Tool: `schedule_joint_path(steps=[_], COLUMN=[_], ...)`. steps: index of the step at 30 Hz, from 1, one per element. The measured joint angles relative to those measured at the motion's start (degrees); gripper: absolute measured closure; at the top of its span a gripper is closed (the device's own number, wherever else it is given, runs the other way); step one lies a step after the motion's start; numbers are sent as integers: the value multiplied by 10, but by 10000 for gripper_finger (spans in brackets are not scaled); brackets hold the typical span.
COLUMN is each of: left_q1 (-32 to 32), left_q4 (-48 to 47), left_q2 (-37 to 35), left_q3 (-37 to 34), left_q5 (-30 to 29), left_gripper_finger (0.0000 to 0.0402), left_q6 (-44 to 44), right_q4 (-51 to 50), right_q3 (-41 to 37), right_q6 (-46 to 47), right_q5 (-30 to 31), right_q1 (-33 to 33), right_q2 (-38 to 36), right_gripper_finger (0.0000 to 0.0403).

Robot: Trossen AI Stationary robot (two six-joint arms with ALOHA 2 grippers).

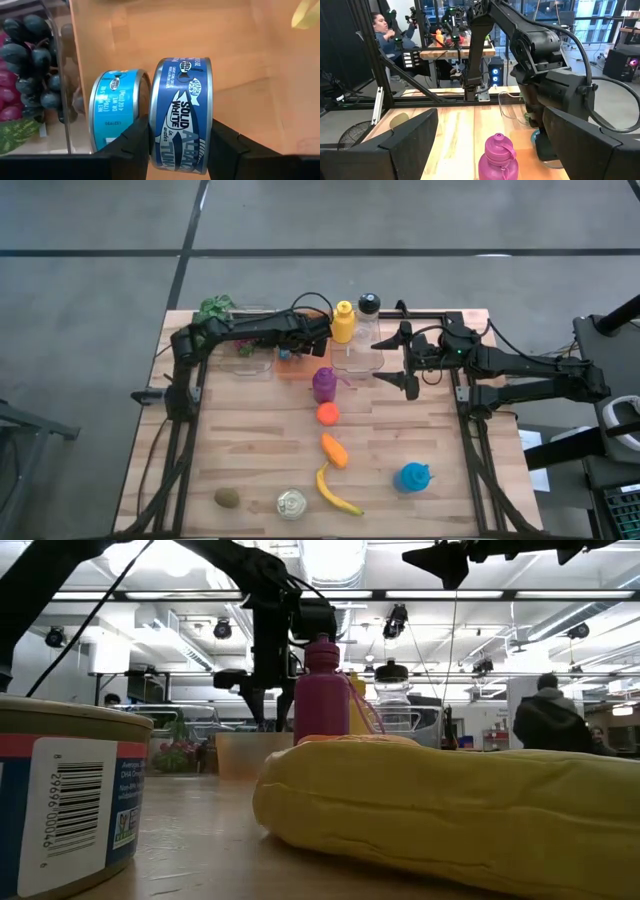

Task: Pick & Place Food Item
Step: Put the blue tuna can into the orange bin

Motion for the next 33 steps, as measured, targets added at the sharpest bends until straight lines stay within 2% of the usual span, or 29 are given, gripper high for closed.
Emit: schedule_joint_path(steps=[11,18,25,33], left_q1=[4,7,7,7], left_q4=[5,11,32,42], left_q2=[10,10,9,9], left_q3=[0,0,-24,-27], left_q5=[6,17,31,36], left_gripper_finger=[259,246,254,215], left_q6=[-1,0,0,2], right_q4=[0,0,0,0], right_q3=[0,0,0,0], right_q6=[0,0,0,0], right_q5=[0,0,0,0], right_q1=[0,0,0,0], right_q2=[0,0,0,0], right_gripper_finger=[44,44,44,44])
